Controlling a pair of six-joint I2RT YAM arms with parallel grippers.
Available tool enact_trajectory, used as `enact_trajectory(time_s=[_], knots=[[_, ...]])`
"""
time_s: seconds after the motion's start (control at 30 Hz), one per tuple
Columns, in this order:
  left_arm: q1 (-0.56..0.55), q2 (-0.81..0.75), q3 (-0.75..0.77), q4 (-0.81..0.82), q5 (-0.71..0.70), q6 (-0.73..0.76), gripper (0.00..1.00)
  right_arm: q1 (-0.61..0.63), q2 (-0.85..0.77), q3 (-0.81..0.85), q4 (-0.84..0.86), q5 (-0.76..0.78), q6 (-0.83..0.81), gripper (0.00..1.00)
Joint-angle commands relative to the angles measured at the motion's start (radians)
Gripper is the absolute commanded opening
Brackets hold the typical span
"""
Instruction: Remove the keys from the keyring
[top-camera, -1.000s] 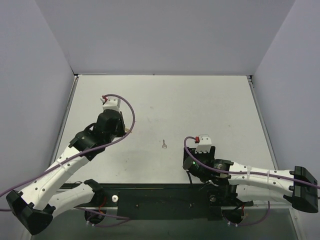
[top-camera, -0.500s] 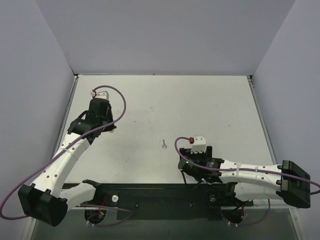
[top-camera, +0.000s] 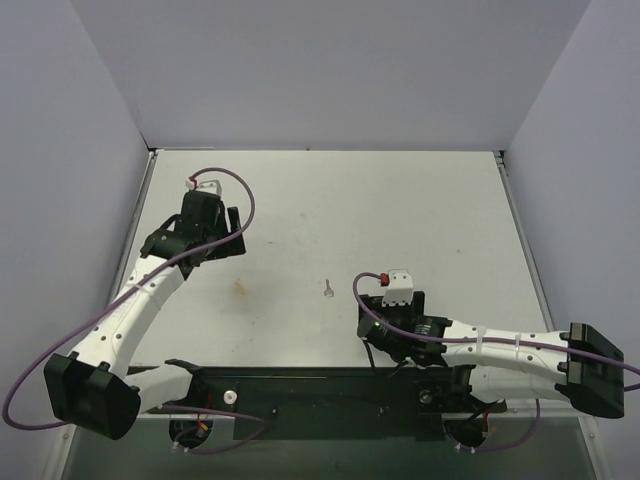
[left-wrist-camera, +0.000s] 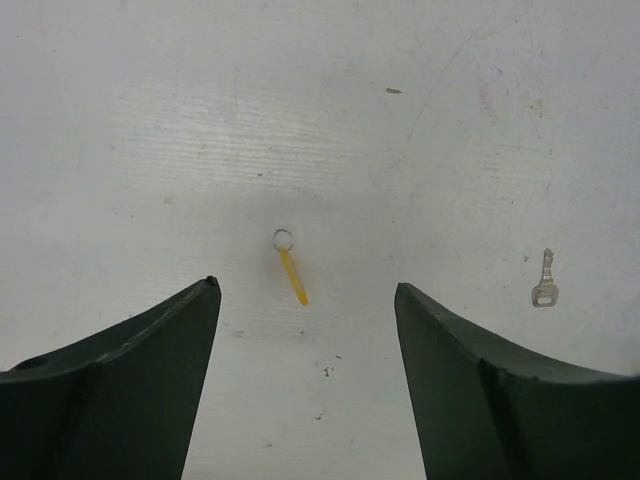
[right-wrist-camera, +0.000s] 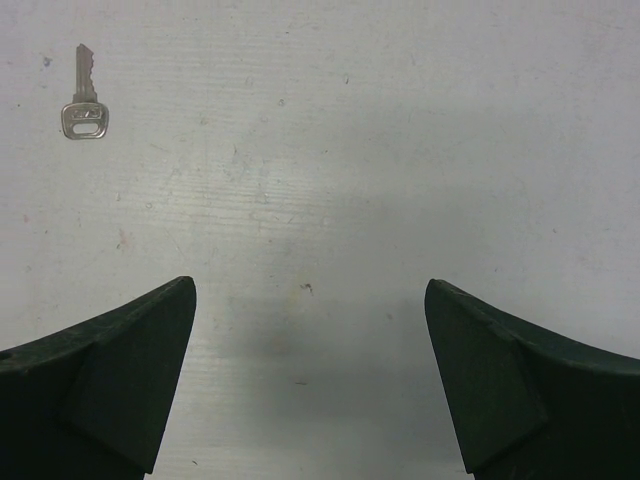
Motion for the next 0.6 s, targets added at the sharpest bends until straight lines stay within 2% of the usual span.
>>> enact_trajectory(time_s=[0.0, 0.23, 0.57], knots=[[0.006, 0.007, 0.112, 0.016, -0.002, 0.003, 0.81, 0.004, -0.046, -0.007, 0.004, 0.029, 0.002, 0.93], [0.006, -0.036, 0.124, -0.025, 0.001, 0.006, 0.82, 0.002, -0.063, -0.016, 0.009, 0.030, 0.002, 0.94], [0.005, -0.329, -0.008, -0.117, -0.005, 0.006, 0.82, 0.004, -0.161, -0.063, 0.023, 0.046, 0.003, 0.94]])
